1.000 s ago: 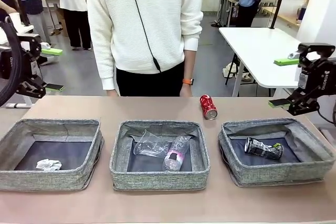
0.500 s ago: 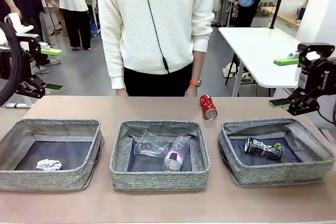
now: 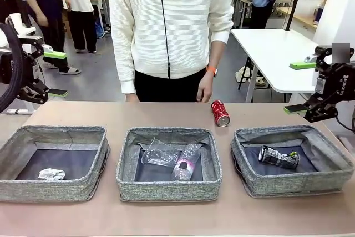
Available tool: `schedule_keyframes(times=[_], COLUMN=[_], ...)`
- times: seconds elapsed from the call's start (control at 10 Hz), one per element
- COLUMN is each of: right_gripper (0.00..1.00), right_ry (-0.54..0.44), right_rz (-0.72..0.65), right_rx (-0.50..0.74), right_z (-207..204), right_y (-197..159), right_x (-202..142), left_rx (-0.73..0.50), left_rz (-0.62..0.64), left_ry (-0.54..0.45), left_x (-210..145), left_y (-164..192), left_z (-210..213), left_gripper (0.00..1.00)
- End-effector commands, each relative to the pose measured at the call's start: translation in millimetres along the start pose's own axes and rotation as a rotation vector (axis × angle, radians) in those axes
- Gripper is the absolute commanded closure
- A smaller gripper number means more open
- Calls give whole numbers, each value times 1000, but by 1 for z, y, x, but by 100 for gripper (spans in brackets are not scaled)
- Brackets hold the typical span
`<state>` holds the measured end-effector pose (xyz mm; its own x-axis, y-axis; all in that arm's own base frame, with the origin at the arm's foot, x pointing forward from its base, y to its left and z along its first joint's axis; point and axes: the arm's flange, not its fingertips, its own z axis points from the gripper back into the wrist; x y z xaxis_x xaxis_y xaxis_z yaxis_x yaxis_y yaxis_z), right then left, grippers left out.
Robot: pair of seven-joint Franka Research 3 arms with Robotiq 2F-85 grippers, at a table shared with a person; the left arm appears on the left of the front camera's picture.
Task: Sort the waste into the appropriate baskets.
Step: Pick up the waste item pointed out by the person.
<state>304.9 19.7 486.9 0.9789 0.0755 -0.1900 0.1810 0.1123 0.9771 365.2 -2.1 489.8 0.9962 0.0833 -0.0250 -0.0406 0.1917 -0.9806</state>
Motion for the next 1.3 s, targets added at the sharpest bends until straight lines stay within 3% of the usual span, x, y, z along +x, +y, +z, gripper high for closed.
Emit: schedule_keyframes(times=[0.0, 1.0, 1.1, 1.2], right_gripper=[0, 0, 0, 0], right_ry=[2, 2, 0, 19], right_rz=[16, 16, 0, 43], right_rx=[17, 17, 0, -146], right_z=[0, 0, 0, -12], right_y=[3, 3, 0, 1], right_x=[0, 0, 0, 12], left_rx=[-26, -26, -26, -26], left_rz=[-19, -19, -19, -19], left_ry=[0, 0, 0, 0], left_x=[0, 0, 0, 0], left_y=[-1, -1, -1, -1], left_z=[0, 0, 0, 0], left_gripper=[0, 0, 0, 0])
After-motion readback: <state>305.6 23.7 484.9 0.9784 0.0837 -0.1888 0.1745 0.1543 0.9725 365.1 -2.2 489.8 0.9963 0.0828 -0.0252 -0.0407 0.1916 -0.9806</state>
